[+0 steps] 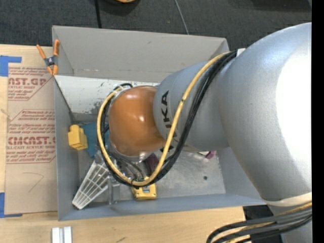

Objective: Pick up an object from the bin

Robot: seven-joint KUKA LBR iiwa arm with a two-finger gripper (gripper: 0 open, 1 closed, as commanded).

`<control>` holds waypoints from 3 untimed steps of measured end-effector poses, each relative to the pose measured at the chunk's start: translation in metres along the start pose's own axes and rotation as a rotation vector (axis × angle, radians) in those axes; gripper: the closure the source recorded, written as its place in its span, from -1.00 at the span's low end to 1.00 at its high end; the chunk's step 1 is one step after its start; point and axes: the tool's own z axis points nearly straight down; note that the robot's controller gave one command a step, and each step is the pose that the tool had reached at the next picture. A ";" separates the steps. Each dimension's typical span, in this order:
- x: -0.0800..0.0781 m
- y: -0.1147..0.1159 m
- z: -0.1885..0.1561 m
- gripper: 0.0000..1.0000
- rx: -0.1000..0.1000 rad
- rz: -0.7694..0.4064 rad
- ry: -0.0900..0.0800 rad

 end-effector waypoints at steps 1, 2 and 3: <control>-0.001 -0.001 0.028 -1.00 -0.001 -0.135 -0.003; 0.004 -0.019 0.000 -1.00 0.000 -0.209 -0.003; -0.006 -0.005 0.046 -1.00 -0.005 -0.264 -0.032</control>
Offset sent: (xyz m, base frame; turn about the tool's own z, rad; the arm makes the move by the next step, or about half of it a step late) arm -0.0017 -0.0193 -0.0009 -0.2109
